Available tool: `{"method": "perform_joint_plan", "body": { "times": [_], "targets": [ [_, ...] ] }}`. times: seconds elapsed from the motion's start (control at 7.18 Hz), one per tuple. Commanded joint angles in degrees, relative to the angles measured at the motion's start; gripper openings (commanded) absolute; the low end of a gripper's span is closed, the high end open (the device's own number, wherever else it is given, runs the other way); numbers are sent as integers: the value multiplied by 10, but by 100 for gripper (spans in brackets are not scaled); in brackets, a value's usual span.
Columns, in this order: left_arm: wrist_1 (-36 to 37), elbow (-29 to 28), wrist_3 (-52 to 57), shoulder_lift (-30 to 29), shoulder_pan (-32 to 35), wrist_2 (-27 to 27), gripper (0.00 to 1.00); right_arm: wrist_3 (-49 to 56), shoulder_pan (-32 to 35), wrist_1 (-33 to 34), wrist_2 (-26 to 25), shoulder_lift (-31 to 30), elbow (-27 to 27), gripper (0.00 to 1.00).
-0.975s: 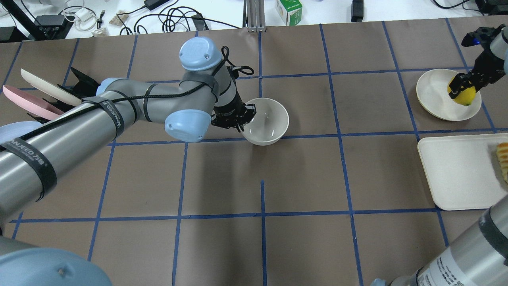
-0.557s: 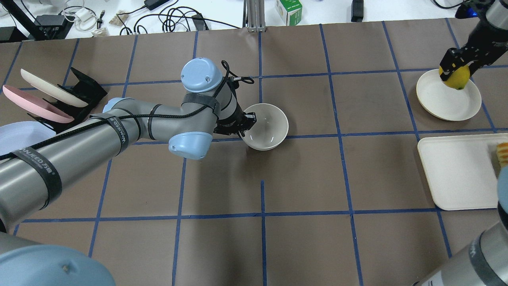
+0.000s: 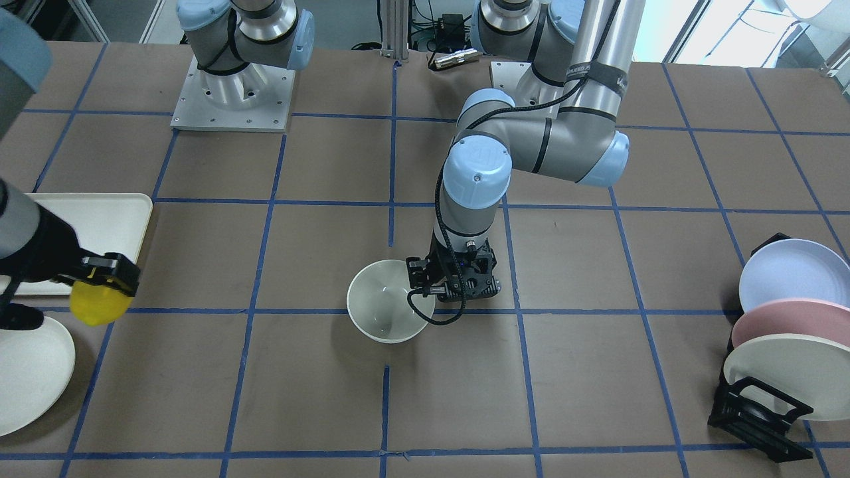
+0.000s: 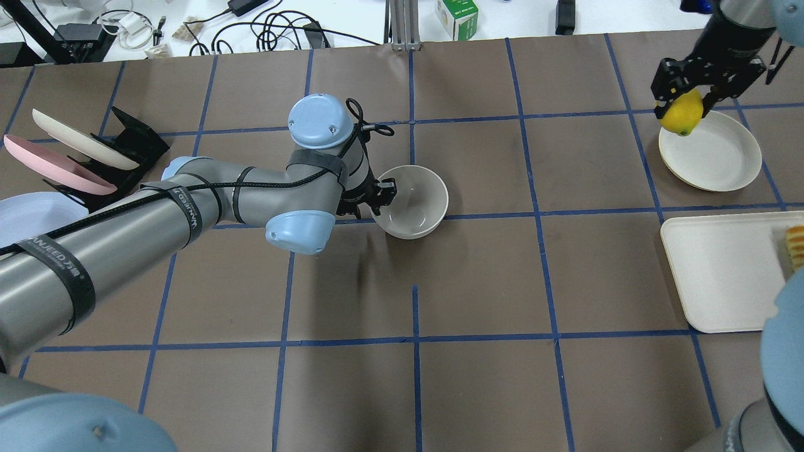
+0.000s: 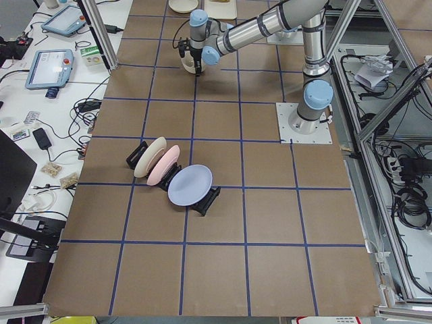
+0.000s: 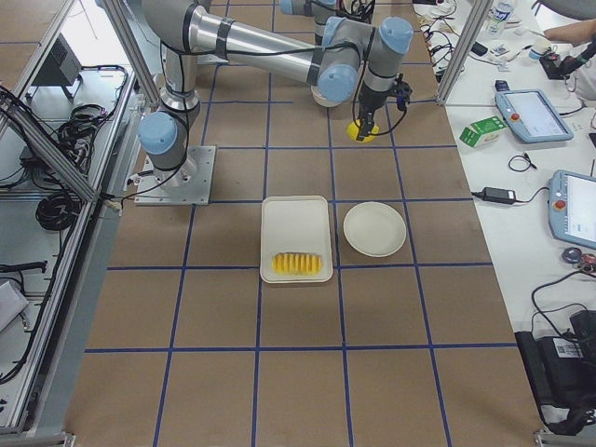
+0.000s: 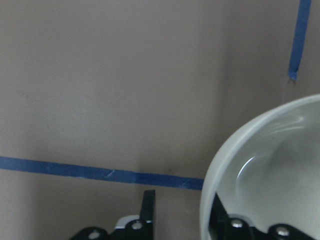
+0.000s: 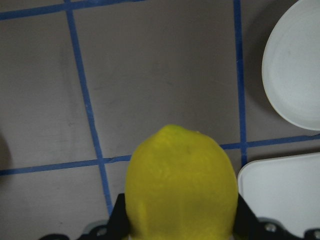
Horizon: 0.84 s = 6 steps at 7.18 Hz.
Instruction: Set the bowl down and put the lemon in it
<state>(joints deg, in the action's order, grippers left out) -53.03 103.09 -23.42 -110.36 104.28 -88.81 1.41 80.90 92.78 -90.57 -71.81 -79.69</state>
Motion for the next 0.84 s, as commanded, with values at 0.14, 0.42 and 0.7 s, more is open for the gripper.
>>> {"method": "perform_joint_plan", "body": {
  "times": [0.14,0.42,0.7],
  "targets": [
    [-251,-82,87,123,-10,-5,100,-224,149,-3,2,-7,3,0],
    [-312,-103,219,193,-46,-5,100,-264,190,2,20,-1,-1,0],
    [-403,-172,238,206,-121,-10,100,-264,197,4,55,11,-2,0]
  ]
}}
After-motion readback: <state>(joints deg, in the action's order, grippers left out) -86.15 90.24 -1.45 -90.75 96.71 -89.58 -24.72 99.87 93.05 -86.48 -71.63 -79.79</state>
